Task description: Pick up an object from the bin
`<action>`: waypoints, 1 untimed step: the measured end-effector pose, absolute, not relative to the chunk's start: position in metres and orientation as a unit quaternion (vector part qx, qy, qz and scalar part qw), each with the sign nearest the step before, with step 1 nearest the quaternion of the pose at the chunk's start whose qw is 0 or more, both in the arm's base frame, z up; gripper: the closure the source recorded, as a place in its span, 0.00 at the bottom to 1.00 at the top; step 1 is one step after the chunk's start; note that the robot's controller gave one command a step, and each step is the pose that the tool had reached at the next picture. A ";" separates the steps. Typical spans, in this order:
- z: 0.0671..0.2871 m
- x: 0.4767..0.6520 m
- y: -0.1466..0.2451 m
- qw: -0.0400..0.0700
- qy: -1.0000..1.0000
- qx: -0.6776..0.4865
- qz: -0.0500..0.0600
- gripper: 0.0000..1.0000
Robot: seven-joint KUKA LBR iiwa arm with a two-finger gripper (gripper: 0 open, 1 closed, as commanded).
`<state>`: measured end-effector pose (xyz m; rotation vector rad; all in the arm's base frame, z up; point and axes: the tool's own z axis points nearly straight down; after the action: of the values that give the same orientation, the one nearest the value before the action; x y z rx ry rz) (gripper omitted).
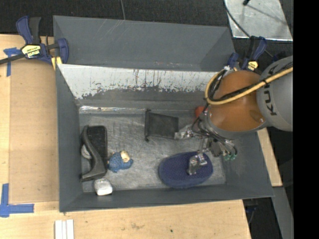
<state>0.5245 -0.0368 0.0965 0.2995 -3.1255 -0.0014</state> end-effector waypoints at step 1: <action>0.102 0.527 -0.037 -0.004 -0.995 0.097 0.000 1.00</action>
Offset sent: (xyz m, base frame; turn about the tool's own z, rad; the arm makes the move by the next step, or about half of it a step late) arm 0.0000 0.0000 0.0000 0.0000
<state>0.5268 -0.0365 0.1016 0.3041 -3.1343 0.0011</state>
